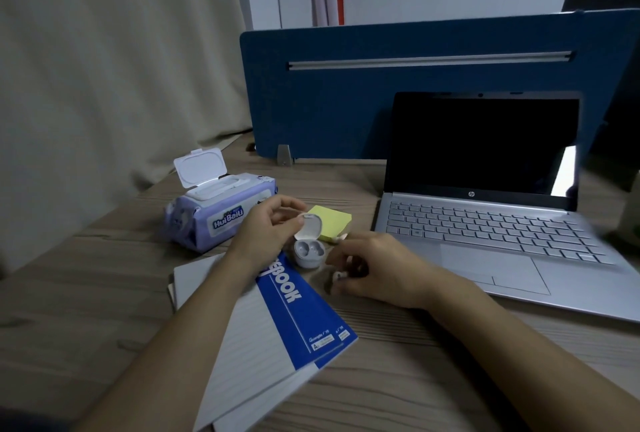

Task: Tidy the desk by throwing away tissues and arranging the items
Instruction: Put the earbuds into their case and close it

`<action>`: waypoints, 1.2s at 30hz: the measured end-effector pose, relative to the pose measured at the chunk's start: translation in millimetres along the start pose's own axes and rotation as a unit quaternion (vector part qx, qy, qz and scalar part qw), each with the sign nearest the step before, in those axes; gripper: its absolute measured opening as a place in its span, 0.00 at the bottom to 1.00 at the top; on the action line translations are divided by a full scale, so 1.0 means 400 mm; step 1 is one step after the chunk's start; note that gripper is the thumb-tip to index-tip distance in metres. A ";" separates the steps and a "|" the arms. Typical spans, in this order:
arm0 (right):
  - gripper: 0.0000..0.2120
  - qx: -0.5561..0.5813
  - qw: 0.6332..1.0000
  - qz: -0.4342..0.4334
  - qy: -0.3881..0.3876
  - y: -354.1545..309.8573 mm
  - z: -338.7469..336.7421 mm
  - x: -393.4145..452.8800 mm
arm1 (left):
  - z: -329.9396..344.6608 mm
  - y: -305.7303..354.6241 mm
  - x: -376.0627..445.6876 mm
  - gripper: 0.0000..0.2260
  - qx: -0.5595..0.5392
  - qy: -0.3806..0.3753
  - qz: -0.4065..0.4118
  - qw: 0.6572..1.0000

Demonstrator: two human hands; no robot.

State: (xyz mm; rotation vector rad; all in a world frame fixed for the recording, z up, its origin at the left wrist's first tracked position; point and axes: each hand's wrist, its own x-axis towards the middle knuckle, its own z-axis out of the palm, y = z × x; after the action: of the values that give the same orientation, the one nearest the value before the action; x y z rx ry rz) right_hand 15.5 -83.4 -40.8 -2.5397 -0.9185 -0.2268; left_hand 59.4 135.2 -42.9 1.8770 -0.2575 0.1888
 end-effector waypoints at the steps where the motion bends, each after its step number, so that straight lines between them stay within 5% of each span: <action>1: 0.12 -0.004 1.000 -0.004 -0.004 -0.002 -0.001 0.000 | 0.000 0.000 0.000 0.05 0.000 -0.004 -0.002 1.000; 6: 0.07 0.001 1.000 -0.005 -0.016 -0.004 0.001 0.001 | 0.003 0.001 -0.002 0.05 0.008 -0.024 -0.013 1.000; 15: 0.06 0.071 0.991 0.036 0.109 0.005 0.002 0.004 | 0.003 0.007 -0.011 0.07 0.005 -0.082 -0.017 0.996; 23: 0.06 0.081 0.988 0.057 0.121 -0.012 0.011 0.008 | 0.010 0.016 -0.018 0.08 -0.055 -0.145 -0.045 0.987; 36: 0.10 0.087 0.984 0.055 0.145 -0.044 0.020 0.010 | 0.012 0.007 -0.015 0.09 -0.021 -0.133 -0.026 0.991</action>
State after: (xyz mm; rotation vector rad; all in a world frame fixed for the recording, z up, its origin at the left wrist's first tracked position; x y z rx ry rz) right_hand 7.4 -65.4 -40.8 -2.3097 -0.6534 -0.4483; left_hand 53.0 130.5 -43.4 1.8634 -0.3912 -0.1021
